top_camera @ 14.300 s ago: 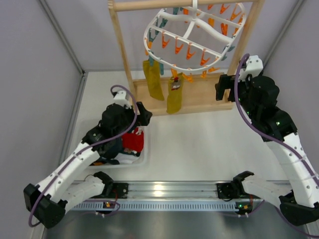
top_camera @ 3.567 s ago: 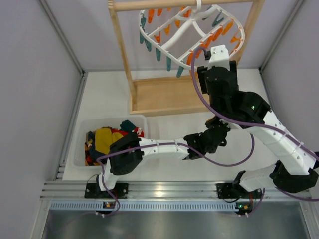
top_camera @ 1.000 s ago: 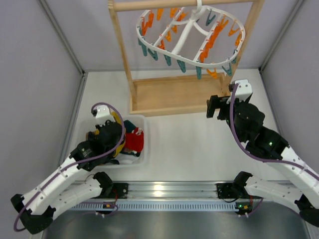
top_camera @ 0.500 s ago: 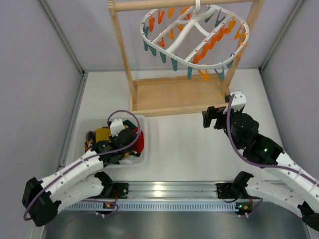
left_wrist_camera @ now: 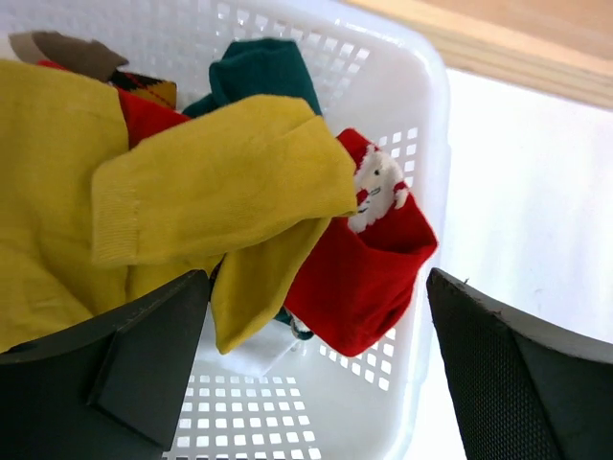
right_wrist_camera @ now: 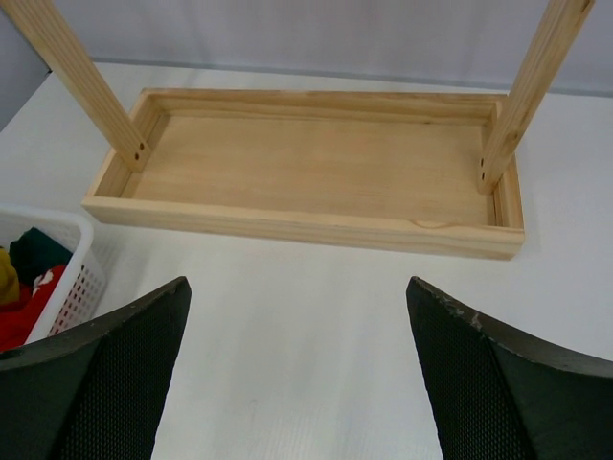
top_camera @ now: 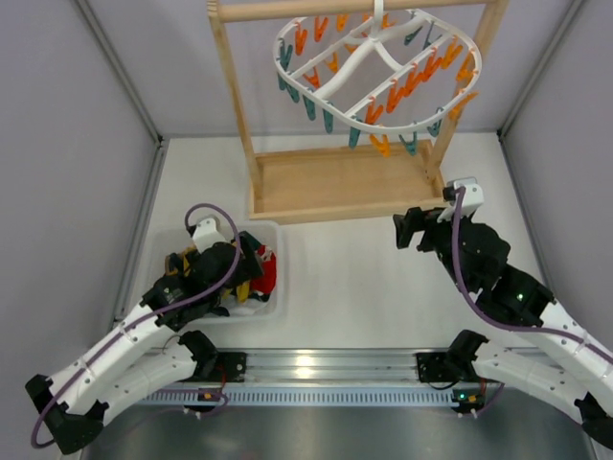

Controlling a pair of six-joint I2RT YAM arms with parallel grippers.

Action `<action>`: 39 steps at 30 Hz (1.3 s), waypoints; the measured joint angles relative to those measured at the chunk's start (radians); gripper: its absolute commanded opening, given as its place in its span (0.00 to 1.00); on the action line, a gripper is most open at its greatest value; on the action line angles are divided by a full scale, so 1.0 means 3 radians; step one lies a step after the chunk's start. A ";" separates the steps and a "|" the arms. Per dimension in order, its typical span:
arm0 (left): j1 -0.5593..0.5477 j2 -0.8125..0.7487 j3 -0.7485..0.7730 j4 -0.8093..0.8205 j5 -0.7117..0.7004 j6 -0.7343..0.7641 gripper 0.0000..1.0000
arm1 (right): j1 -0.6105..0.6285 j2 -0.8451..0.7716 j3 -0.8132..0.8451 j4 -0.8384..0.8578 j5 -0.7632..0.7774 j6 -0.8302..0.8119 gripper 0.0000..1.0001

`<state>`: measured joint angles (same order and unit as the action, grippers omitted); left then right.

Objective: Remove the socks clipped to the hanger

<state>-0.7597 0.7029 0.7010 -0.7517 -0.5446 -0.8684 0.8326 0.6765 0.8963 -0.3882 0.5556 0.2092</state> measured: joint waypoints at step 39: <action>0.2010 -0.1301 0.0685 0.0196 0.1443 0.2127 0.99 | -0.0720 -0.0378 -0.0033 -0.0938 0.0319 0.0071 0.99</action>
<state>-0.1566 0.3126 0.9066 -0.6930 -0.1116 -0.2302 0.6167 0.5632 0.8864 -0.6697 0.6514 0.2306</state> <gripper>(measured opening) 0.990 0.993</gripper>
